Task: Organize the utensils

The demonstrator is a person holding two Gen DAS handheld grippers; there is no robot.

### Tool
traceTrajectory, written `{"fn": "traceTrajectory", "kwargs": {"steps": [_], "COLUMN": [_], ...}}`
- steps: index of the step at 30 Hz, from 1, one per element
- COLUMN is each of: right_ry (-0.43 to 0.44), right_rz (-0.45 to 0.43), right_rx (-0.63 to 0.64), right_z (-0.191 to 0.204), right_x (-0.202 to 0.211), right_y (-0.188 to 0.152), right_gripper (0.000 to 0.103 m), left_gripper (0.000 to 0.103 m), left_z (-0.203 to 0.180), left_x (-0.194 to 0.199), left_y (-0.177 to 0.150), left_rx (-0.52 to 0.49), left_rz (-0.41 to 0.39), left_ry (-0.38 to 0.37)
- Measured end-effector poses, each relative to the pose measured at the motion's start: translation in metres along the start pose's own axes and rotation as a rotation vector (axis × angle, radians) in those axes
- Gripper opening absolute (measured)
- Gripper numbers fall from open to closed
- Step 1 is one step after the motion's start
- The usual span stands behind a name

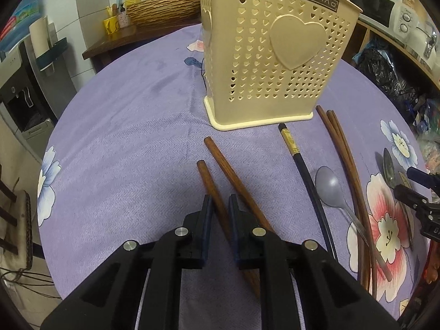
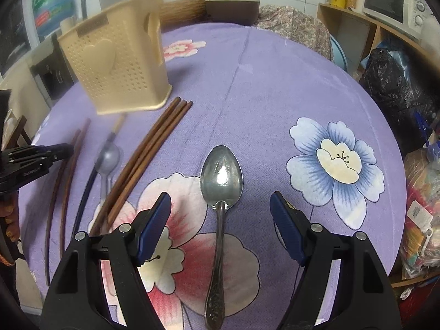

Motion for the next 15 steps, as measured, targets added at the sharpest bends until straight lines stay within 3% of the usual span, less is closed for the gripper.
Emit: {"fn": "traceTrajectory", "kwargs": {"steps": [8,11,13,15], "right_ry": [-0.014,-0.032,-0.030,-0.032], "right_rz": [0.042,0.032,0.032,0.032], "right_rx": [0.018,0.026,0.029,0.035], "right_z": [0.005,0.006,0.008,0.009], "right_x": [-0.020,-0.024,-0.025,-0.025], "right_y": [0.009,0.015,0.017,0.019], "right_gripper": [0.065,0.055,0.039,0.038], "left_gripper": [0.013,0.012,0.012,0.012], "left_z": [-0.008,-0.009,-0.008,-0.007], "left_x": [-0.003,-0.004,-0.005,-0.005], "left_y": [0.005,0.006,0.007,0.007], "left_rx": [-0.018,-0.021,-0.017,-0.017], "left_rz": [-0.009,-0.010,-0.014,-0.019], "left_ry": [0.021,0.019,0.015,0.017]}}
Point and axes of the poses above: each gripper's, at about its wrist camera, not at the fingertips, and x roughly against the way its jaws point, z to its left, y to its top, the point moved 4 cm from there along -x, roughly the way its jaws point, and after that the axes turned 4 degrees about -x, right-handed, at the moved point
